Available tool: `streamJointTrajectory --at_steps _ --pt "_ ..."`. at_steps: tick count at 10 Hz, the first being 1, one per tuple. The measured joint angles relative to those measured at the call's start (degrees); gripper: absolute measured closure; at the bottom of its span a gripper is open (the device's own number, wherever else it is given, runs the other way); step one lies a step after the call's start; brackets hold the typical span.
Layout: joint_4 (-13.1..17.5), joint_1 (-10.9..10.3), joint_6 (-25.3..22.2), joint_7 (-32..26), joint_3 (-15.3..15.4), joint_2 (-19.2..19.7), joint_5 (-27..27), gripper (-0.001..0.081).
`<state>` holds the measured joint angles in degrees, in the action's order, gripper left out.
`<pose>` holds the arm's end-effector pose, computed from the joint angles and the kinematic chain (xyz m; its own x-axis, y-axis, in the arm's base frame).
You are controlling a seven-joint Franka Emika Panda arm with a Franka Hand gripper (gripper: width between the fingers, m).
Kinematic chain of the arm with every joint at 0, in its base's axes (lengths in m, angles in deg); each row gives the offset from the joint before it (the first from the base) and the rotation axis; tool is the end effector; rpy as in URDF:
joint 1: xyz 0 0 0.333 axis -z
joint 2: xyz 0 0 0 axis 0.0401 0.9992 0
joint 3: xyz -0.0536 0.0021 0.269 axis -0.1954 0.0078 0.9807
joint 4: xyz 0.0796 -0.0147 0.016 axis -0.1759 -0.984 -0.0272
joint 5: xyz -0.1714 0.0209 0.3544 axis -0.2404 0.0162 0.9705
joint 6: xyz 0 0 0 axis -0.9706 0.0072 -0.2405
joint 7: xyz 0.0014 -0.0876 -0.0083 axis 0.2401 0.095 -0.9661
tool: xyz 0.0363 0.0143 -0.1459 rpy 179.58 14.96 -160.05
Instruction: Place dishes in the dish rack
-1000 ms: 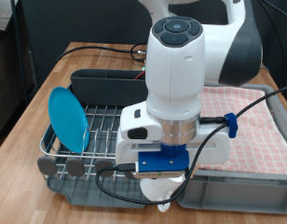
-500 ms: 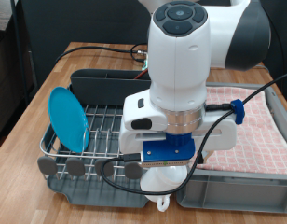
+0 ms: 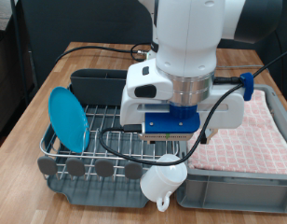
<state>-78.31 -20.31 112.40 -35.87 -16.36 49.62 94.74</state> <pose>0.6915 -0.0005 0.2821 0.7500 -0.6592 -0.0546 -0.6562 -0.7519 0.0634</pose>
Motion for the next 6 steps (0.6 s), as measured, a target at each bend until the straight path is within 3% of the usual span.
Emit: streamJointTrajectory --at_steps 6 --pt "0.02 -2.14 -1.39 1.46 -2.06 -3.85 -4.02 0.0004"
